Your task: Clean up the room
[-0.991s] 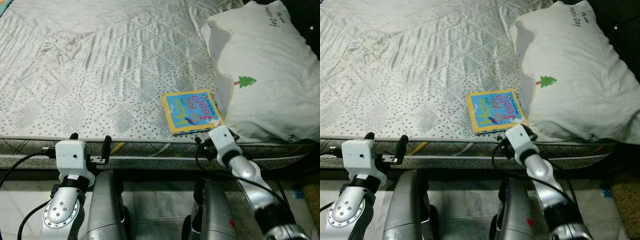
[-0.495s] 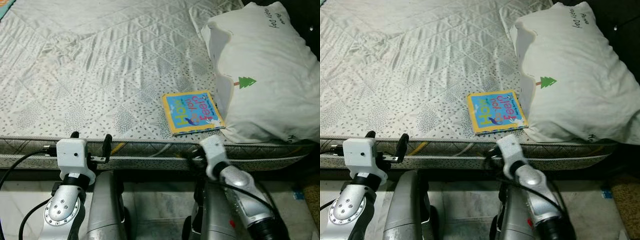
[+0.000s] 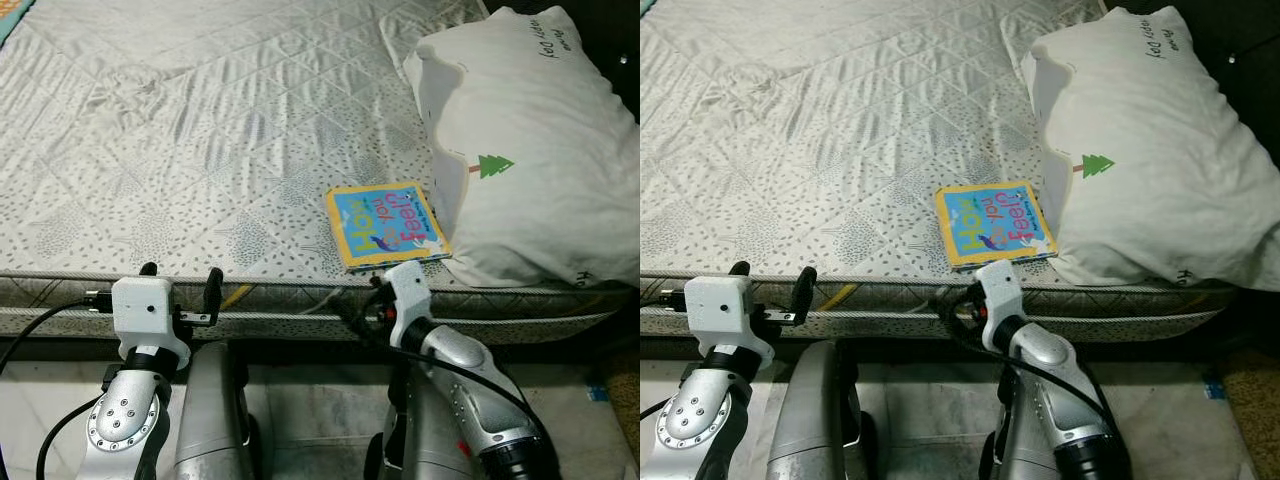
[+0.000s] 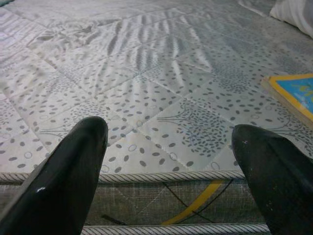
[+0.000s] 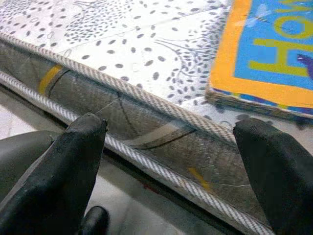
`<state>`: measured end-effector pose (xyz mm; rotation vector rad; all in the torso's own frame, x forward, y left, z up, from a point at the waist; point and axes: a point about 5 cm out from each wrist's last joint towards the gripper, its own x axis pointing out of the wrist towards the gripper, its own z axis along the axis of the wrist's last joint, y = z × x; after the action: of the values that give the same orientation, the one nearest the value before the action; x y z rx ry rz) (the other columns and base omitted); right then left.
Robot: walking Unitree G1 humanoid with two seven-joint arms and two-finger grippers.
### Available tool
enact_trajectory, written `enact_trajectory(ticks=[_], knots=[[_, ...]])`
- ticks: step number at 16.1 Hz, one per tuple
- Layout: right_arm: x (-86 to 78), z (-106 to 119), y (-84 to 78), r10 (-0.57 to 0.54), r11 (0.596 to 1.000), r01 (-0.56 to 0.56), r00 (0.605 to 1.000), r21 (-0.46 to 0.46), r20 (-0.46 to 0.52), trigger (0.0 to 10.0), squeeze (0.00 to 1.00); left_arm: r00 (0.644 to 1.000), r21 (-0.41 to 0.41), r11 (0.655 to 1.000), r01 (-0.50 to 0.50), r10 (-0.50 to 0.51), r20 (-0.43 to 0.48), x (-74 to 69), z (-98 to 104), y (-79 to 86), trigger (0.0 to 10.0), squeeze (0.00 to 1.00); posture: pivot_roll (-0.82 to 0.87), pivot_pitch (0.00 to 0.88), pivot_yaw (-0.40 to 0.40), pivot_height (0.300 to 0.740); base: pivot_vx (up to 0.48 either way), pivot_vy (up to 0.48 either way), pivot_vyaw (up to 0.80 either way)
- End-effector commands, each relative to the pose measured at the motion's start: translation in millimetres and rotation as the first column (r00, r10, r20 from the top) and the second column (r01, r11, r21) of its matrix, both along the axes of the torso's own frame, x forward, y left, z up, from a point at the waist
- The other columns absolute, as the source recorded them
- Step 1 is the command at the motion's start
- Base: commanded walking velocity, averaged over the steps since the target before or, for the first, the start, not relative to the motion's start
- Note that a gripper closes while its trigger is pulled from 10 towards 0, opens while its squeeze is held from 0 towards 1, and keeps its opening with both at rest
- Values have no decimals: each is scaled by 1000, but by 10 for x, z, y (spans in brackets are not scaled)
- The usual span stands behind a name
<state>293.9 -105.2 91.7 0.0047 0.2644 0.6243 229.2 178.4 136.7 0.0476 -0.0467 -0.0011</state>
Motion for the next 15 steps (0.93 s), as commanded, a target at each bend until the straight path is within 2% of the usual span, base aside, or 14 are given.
enact_trajectory(ticks=[1,3,7,9,12,15], knots=[[-40,-47,62,26,1000,-25,999,15,-26,10000,0,1000,5,1000,-1,1,-6,-23,0,15,10000,0,119,194,-47,534,0,0,0],[-43,-84,216,59,998,-57,997,40,-49,10000,0,1000,5,1000,-1,2,-5,-27,8,9,10000,0,126,199,-48,534,0,0,0],[13,-103,515,83,996,-82,996,38,-21,10000,0,1000,6,1000,-13,13,-5,-66,24,11,10000,0,155,215,-61,534,0,0,0],[94,-108,548,15,1000,-16,1000,9,25,10000,0,999,8,999,-33,33,-8,-117,32,37,10000,0,174,229,-71,534,0,0,0],[184,-121,503,-41,999,42,997,-18,58,10000,0,999,10,999,-46,46,-19,-195,31,46,10000,0,192,251,-81,534,0,0,0],[264,-187,444,-73,990,79,996,-117,53,10000,0,998,15,998,-56,57,-34,-256,25,65,10000,0,200,264,-81,534,0,0,0]])
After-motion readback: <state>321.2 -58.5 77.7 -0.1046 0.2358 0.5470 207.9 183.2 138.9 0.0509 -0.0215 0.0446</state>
